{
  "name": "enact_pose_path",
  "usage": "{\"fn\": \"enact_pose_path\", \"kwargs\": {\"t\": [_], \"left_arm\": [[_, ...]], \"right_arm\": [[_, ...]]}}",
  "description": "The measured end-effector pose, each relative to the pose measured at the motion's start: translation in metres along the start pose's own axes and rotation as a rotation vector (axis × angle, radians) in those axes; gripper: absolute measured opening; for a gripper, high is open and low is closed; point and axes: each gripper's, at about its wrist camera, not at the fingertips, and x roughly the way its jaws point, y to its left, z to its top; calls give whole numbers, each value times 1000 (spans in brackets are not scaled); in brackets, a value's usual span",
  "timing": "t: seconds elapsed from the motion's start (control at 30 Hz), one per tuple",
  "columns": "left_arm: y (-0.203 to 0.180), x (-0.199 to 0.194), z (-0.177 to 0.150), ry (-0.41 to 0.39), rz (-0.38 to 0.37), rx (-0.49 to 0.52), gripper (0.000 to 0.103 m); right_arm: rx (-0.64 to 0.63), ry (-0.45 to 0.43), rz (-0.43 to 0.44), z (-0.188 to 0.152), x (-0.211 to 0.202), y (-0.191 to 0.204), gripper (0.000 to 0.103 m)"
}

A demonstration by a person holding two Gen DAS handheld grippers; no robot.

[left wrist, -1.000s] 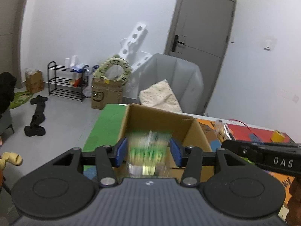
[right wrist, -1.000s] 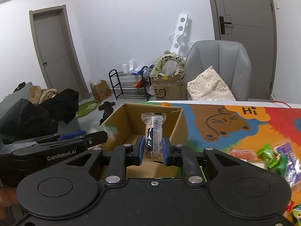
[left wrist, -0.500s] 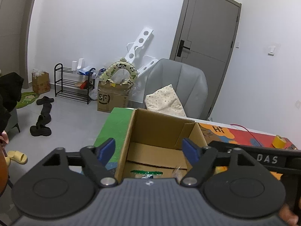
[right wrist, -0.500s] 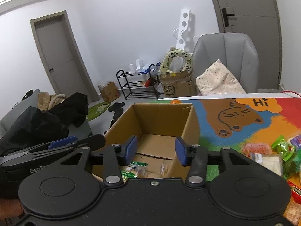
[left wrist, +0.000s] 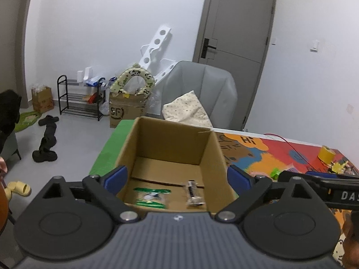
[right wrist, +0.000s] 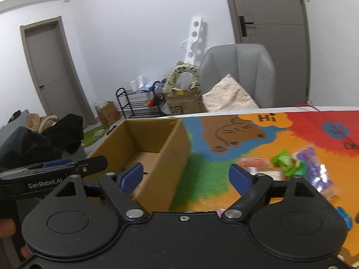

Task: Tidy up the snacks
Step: 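Move the right gripper back over the table toward the blue candy packet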

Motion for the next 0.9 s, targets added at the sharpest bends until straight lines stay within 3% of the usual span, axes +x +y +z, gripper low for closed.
{"fn": "enact_pose_path", "kwargs": {"t": [0.03, 0.23, 0.9], "left_arm": [[-5, -1, -1, -1, -3, 10, 96], [-29, -4, -5, 33, -40, 48, 98], [-91, -17, -10, 57, -158, 110, 100]], "right_arm": [[12, -3, -10, -1, -3, -6, 97], [46, -10, -45, -9, -23, -31, 103], [119, -53, -150, -23, -76, -101, 103]]}}
